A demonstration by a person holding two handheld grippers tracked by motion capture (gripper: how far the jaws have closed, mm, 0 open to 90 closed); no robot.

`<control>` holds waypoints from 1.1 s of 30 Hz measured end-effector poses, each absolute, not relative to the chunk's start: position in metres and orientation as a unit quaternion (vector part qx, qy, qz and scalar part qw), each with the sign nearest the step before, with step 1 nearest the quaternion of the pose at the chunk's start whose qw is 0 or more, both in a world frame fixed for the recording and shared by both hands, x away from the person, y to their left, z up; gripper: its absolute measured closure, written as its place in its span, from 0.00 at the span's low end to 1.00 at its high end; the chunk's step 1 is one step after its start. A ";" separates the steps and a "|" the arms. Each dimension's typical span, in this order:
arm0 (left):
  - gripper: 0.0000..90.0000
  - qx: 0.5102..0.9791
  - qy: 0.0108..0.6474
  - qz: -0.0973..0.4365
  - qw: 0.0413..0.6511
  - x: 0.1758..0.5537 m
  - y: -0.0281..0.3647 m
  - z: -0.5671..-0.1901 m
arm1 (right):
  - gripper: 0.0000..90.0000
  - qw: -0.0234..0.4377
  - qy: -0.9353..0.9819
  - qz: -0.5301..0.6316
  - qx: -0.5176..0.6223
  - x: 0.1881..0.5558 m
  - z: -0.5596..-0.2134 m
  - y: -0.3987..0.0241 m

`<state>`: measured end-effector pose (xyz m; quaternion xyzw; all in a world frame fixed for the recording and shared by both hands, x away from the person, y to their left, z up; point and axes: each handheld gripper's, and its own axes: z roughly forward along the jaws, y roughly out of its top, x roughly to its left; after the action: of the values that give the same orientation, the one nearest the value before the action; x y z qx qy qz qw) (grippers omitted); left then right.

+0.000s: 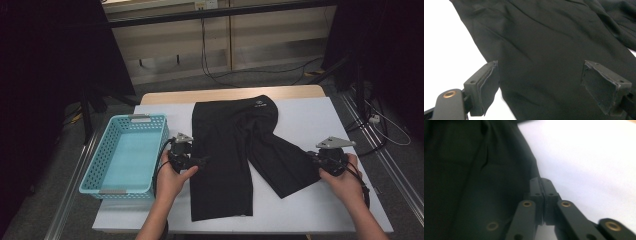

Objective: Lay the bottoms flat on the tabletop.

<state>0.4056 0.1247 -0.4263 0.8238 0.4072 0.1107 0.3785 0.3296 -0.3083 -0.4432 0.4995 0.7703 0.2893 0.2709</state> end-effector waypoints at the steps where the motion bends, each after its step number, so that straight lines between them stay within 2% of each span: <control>1: 0.18 0.824 0.407 0.110 0.379 0.406 0.125 -0.426 | 0.87 0.278 0.772 0.285 0.496 0.329 -0.443 -0.307; 2: 0.18 0.824 0.407 0.108 0.378 0.406 0.125 -0.426 | 0.85 0.280 0.773 0.285 0.493 0.328 -0.442 -0.305; 5: 0.18 0.821 0.410 0.109 0.382 0.406 0.125 -0.426 | 0.73 0.277 0.769 0.303 0.491 0.325 -0.439 -0.298; 10: 0.18 0.822 0.409 0.108 0.381 0.406 0.124 -0.426 | 0.69 0.232 0.782 0.354 0.458 0.317 -0.435 -0.268; 12: 0.18 0.823 0.408 0.108 0.380 0.405 0.124 -0.426 | 0.69 0.206 0.790 0.364 0.448 0.315 -0.437 -0.254; 15: 0.18 0.821 0.409 0.109 0.383 0.405 0.125 -0.425 | 0.76 0.176 0.814 0.368 0.413 0.309 -0.441 -0.229; 18: 0.18 0.821 0.408 0.110 0.383 0.405 0.127 -0.425 | 0.79 0.153 0.828 0.370 0.393 0.305 -0.444 -0.212; 21: 0.18 0.822 0.408 0.108 0.382 0.405 0.127 -0.424 | 0.80 0.154 0.844 0.351 0.376 0.303 -0.449 -0.200; 23: 0.18 0.822 0.408 0.109 0.382 0.405 0.127 -0.424 | 0.86 0.163 0.849 0.337 0.372 0.303 -0.452 -0.198; 24: 0.18 0.821 0.408 0.110 0.383 0.405 0.127 -0.424 | 0.96 0.164 0.847 0.341 0.374 0.303 -0.452 -0.198; 25: 0.18 0.821 0.409 0.109 0.383 0.405 0.126 -0.424 | 0.98 0.168 0.848 0.338 0.372 0.303 -0.452 -0.198; 27: 0.18 0.823 0.407 0.110 0.382 0.405 0.126 -0.424 | 0.99 0.139 0.847 0.350 0.375 0.302 -0.450 -0.198; 31: 0.18 0.822 0.408 0.107 0.382 0.406 0.127 -0.424 | 0.99 0.115 0.853 0.361 0.360 0.295 -0.446 -0.190; 32: 0.18 0.822 0.408 0.107 0.382 0.406 0.127 -0.424 | 0.97 0.110 0.853 0.365 0.356 0.293 -0.445 -0.187; 33: 0.18 0.822 0.408 0.109 0.383 0.406 0.126 -0.424 | 0.90 0.112 0.853 0.366 0.354 0.293 -0.445 -0.185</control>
<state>0.4059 0.1263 -0.4236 0.8219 0.4078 0.1091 0.3825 0.2926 -0.1855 -0.4450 0.3539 0.8534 0.3659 0.1119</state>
